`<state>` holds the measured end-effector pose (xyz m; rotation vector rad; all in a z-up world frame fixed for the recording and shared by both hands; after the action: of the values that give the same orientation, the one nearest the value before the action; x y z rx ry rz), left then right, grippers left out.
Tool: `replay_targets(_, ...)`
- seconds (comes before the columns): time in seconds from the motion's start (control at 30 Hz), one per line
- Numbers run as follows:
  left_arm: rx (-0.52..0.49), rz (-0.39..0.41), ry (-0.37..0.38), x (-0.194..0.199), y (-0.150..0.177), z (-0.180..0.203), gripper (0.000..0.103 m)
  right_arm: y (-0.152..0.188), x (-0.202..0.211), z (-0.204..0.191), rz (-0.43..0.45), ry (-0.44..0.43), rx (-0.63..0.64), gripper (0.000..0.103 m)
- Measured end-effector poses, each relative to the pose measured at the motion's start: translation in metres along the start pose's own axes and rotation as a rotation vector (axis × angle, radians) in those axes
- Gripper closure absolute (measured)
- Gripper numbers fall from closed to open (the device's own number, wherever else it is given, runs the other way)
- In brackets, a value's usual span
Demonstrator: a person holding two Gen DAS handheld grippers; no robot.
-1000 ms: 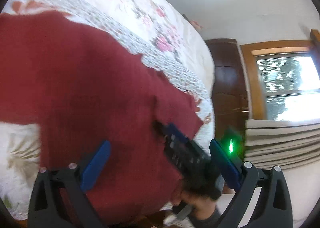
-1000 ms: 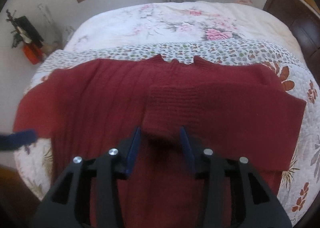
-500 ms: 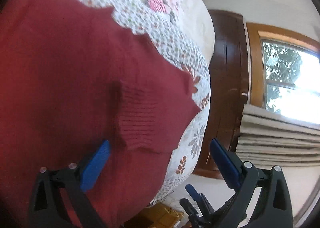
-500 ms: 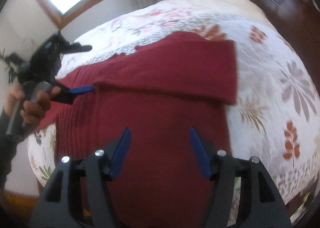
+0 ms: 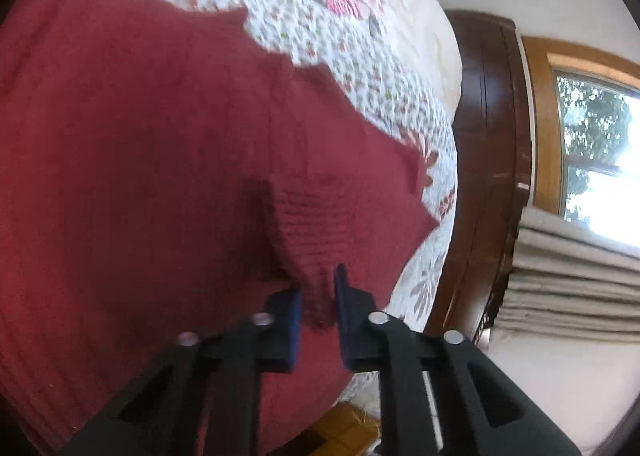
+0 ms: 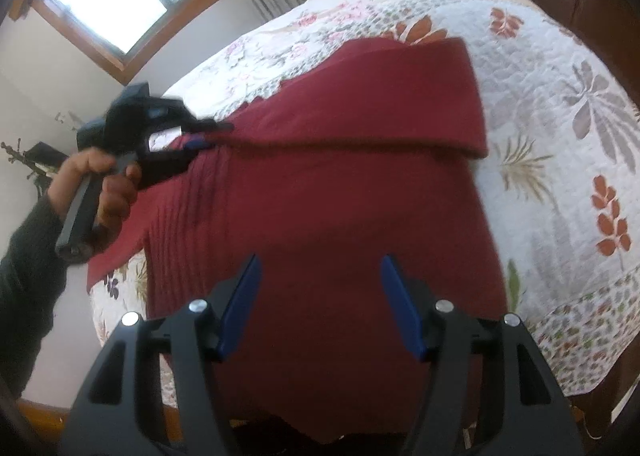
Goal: Fold small clothes
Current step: 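Grasp the other sleeve cuff with the left gripper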
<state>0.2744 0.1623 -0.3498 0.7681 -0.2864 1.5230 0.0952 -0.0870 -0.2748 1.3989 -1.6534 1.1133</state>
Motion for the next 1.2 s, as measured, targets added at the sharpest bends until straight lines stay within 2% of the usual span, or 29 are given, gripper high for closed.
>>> replay_targets(0.07,-0.027,0.014,-0.002,0.008,0.000,0.004,0.096,0.006,-0.004,-0.004,-0.011,-0.008,0.003,0.041)
replay_targets(0.23,-0.128,0.026,-0.042,0.021,0.004,0.023,0.097,0.016,-0.010,-0.006,-0.033,-0.011,-0.006,0.041)
replay_targets(0.43,-0.226,0.146,-0.067,0.085,0.010,0.036,0.097,0.018,-0.003,0.002,-0.013,-0.006,-0.018,0.041)
replay_targets(0.6,-0.169,0.212,-0.101,0.132,0.010,-0.008,0.097,0.022,-0.008,0.012,-0.029,-0.005,-0.041,0.041)
replay_targets(0.83,-0.017,0.226,-0.082,0.135,0.011,-0.086,0.097,0.025,-0.010,0.007,-0.045,-0.003,-0.017,0.041)
replay_targets(1.1,-0.016,0.214,-0.086,0.120,0.011,-0.103,0.096,0.027,-0.007,0.005,-0.044,0.000,-0.005,0.041)
replay_targets(1.2,-0.004,0.220,-0.113,0.121,0.012,-0.106,0.089,0.028,-0.007,0.008,-0.045,-0.002,-0.011,0.041)
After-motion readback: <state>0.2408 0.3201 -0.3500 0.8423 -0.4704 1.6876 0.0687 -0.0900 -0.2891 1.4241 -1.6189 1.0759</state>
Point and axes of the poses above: each gripper's, at about its wrist camera, not at the fingertips, and x roughly against the way its jaws point, z to its right, y to its underside, the point moved 7 cm from there along -x, roughly the way its jaws point, and after that the axes turned 11 degrees about -z, right-handed, at the moved point
